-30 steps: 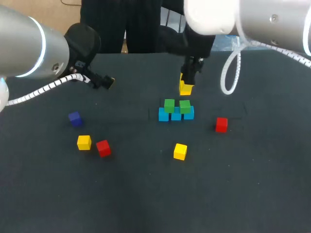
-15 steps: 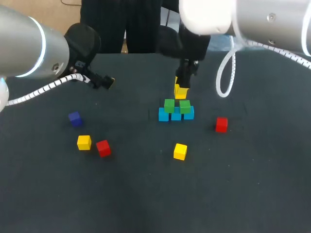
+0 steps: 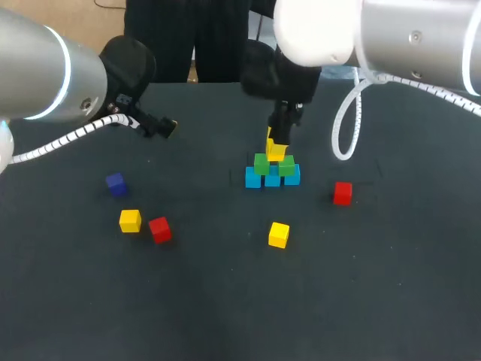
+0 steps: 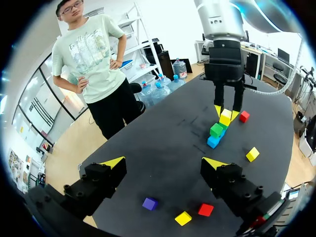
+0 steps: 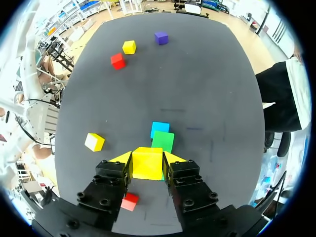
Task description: Place the blue cubes, place green cubes on the blue cubes, place the yellow cubes on the green cubes, then place the red cubes on the yellow cubes, and place purple cube on the red cubes.
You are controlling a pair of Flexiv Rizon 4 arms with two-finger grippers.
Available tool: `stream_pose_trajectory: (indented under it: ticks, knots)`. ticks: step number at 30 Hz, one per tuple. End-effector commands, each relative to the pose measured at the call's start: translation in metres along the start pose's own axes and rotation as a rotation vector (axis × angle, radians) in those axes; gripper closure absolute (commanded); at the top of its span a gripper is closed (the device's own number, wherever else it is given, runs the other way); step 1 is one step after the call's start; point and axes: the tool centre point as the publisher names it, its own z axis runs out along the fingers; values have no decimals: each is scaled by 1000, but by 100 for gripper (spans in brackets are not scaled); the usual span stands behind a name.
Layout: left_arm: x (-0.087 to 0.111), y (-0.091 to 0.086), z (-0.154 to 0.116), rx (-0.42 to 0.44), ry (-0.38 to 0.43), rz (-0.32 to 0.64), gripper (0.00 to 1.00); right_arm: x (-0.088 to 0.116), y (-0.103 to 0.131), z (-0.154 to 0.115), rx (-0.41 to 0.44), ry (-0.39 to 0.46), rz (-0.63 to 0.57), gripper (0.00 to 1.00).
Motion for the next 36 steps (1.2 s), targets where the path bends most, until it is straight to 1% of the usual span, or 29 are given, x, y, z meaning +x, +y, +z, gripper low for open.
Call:
stream_pose_trajectory:
  ticks: [1, 15, 36]
  knots:
    - [0, 0, 0, 1, -2, 1, 0, -1, -3, 3, -7, 2, 5, 100]
    - [0, 0, 0, 1, -2, 1, 0, 4, -5, 9, -15, 11, 20, 100]
    - [0, 0, 0, 1, -2, 1, 0, 5, -12, 14, -15, 17, 22, 100]
